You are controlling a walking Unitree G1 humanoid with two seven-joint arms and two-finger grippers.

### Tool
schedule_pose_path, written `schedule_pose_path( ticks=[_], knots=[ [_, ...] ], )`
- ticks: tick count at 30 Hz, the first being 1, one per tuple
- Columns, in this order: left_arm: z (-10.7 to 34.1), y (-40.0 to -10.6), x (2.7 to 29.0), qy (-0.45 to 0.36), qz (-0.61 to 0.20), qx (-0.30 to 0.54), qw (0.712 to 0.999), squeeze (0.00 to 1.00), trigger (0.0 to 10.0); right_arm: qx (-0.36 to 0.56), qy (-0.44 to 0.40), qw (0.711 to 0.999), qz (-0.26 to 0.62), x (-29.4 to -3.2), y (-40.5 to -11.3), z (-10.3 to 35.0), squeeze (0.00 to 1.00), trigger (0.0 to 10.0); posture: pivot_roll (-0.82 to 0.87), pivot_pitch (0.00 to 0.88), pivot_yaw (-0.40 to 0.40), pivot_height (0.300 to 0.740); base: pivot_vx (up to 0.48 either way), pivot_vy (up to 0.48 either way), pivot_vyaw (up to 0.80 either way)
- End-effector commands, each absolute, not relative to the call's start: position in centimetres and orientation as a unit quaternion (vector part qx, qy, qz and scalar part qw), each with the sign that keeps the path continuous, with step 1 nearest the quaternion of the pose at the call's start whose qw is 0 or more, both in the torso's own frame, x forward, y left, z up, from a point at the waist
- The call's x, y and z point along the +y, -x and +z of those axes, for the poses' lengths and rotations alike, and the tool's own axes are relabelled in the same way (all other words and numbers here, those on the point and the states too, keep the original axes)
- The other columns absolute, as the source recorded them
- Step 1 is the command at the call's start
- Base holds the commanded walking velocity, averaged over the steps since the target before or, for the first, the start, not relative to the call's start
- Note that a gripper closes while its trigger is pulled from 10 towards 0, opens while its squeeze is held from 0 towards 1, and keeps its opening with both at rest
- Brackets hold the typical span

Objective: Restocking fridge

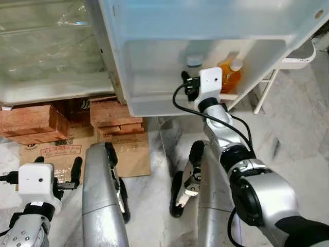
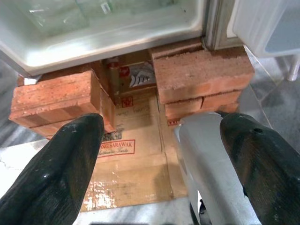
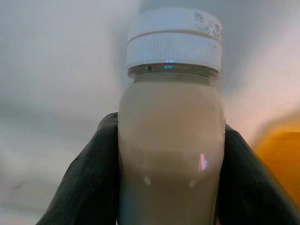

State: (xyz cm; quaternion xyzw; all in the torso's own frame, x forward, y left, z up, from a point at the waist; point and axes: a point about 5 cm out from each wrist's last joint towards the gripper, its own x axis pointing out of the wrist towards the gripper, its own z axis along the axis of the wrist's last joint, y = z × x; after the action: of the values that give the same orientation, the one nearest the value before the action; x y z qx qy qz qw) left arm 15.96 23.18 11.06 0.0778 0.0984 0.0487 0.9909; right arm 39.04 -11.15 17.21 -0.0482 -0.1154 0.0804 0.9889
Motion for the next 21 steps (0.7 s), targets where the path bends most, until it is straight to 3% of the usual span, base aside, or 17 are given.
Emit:
schedule_pose_path(
  ticks=[1, 6, 13, 21],
  knots=[
    [10.9, -15.5, 23.4, -0.081, 0.047, 0.112, 0.989, 0.00, 10.0, -0.178, 0.027, 0.982, 0.058, -12.1, -39.8, 20.6, 0.00, 10.0, 0.36, 0.444, -0.032, 0.491, 0.000, 0.000, 0.00],
    [11.0, -15.7, 23.5, -0.084, 0.046, 0.113, 0.989, 0.00, 10.0, -0.232, 0.041, 0.965, 0.115, -9.8, -39.3, 22.2, 0.00, 10.0, 0.36, 0.440, -0.030, 0.491, 0.000, 0.000, 0.00],
    [10.9, -15.9, 23.6, -0.087, 0.046, 0.113, 0.989, 0.00, 10.0, -0.274, 0.064, 0.953, 0.108, -8.6, -38.8, 23.0, 0.00, 10.0, 0.35, 0.433, -0.030, 0.491, 0.000, 0.000, 0.00],
    [10.9, -16.1, 23.3, -0.089, 0.043, 0.111, 0.989, 0.00, 10.0, -0.237, 0.084, 0.961, 0.115, -7.4, -37.7, 19.2, 0.00, 10.0, 0.38, 0.437, -0.027, 0.491, 0.000, 0.000, 0.00]
  ],
)
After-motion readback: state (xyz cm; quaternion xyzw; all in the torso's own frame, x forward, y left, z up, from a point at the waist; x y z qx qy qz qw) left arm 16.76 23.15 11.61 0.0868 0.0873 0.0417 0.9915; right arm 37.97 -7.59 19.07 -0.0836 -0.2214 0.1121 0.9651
